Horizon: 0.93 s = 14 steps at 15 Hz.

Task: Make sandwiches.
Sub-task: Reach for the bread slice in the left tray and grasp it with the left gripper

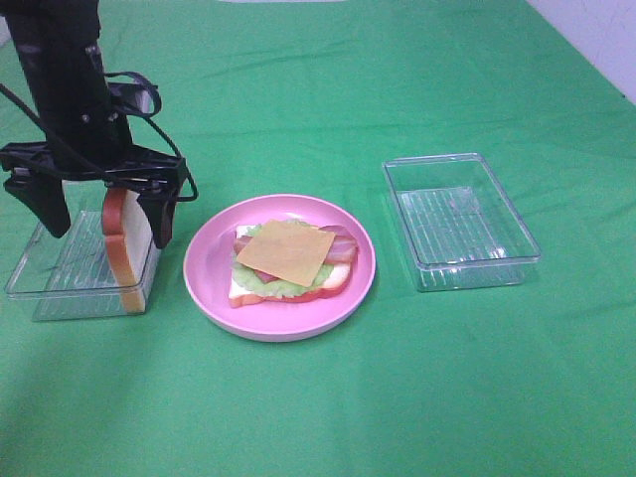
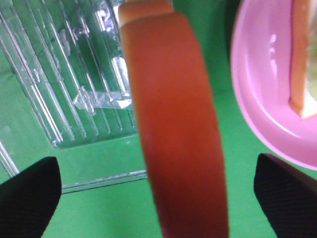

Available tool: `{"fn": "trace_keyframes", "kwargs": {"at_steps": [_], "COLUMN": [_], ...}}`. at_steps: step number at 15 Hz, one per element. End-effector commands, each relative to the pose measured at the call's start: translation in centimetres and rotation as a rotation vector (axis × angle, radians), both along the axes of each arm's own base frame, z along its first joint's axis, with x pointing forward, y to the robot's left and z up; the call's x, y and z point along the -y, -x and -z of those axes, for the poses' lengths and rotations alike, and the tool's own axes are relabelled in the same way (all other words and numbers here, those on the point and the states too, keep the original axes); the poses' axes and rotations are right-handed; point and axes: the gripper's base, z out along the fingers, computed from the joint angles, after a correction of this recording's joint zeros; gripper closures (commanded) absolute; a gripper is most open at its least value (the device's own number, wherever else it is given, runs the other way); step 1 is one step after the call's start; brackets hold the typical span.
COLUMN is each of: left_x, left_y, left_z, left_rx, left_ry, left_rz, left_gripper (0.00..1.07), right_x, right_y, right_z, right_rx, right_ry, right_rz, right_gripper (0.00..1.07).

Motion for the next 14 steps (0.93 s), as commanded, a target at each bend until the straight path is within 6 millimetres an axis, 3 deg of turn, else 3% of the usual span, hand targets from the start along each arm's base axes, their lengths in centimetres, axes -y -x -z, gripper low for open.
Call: {"fn": "trace_keyframes", "kwargs": {"at_steps": [1, 11, 13, 14], "left_x": [-0.1, 0.1, 0.1, 0.1], "left_y": [0.1, -0.9, -0.9, -1.0], "left_z": [0.8, 1.1, 1.6, 1.7], "left_rx": [-0.012, 0.079, 0.068, 0.070], "left_ry": [-0.008, 0.001, 0.003, 0.004], "left_rz": [-0.022, 0.015, 0.016, 0.016], "left_gripper": [0.06, 0.08, 0.21, 0.32], "right_x": [0.0, 0.0, 0.0, 0.0], "right_y": [0.3, 0.3, 0.3, 0.3], "right_z": [0.0, 0.0, 0.0, 0.0], "right_rx": [0.043, 0.043, 0.043, 0.043], "right_ry": [0.007, 0.007, 0.007, 0.007], "right_rz": [-0.003, -0.003, -0.003, -0.003], "right_gripper": [0.09, 0.09, 0.09, 0.09]}}
